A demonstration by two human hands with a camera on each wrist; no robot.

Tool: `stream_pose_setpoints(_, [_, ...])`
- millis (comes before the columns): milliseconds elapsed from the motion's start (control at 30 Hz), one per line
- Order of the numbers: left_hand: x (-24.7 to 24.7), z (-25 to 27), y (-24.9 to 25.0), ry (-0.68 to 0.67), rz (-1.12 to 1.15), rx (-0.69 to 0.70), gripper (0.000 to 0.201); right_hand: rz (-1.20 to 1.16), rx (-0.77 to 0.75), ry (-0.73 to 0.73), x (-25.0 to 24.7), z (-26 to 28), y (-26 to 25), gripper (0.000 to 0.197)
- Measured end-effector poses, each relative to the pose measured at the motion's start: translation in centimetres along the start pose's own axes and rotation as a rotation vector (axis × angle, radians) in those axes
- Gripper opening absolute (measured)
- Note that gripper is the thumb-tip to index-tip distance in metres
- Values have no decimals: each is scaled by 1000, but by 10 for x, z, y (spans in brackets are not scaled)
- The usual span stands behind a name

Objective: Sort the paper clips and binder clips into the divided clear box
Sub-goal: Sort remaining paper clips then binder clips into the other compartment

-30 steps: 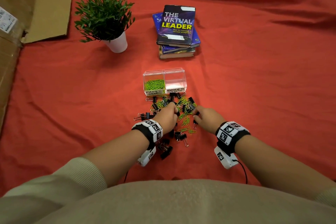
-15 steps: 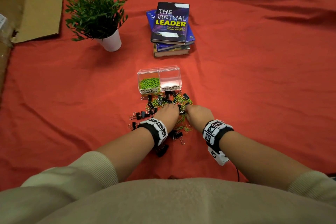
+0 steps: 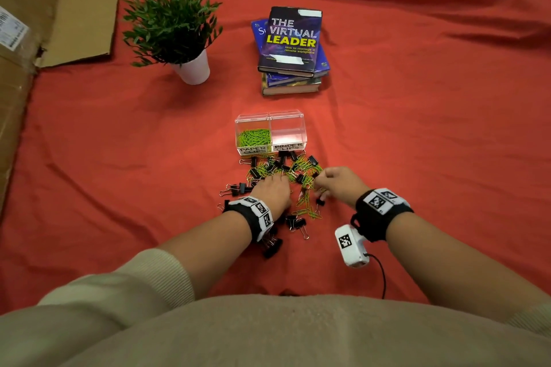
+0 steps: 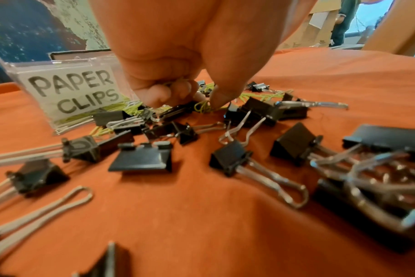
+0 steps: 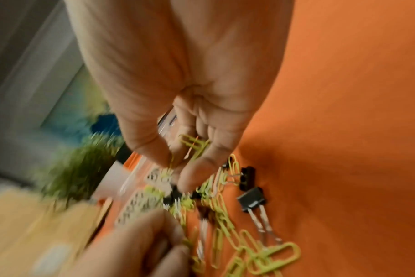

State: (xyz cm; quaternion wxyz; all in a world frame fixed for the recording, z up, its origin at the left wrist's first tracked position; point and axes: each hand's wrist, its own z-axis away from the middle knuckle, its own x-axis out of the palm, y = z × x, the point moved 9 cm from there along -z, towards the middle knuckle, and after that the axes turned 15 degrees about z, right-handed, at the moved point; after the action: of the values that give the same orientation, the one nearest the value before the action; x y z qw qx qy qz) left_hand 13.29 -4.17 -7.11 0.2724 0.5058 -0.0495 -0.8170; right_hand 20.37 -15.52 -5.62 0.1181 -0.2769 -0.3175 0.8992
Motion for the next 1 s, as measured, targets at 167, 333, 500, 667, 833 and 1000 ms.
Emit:
stream_pose_setpoints(167, [0, 3, -3, 0, 45, -33, 46, -470, 23, -104, 2, 6, 0, 17])
stream_pose_setpoints(333, [-7, 9, -1, 6, 169, 36, 34, -561, 30, -146, 7, 10, 6, 22])
stream_pose_setpoints(500, [-31, 20, -14, 76, 590, 36, 10, -509, 69, -151, 11, 11, 8, 11])
stream_pose_setpoints(667, [-46, 17, -27, 110, 808, 23, 10, -242, 67, -142, 15, 11, 3, 14])
stream_pose_setpoints(833, [-37, 15, -26, 18, 850, 8, 20, 453, -48, -47, 14, 10, 0, 10])
stream_pose_setpoints(1000, [-25, 13, -24, -65, 982, -37, 36, 932, -173, -25, 32, 16, -1, 12])
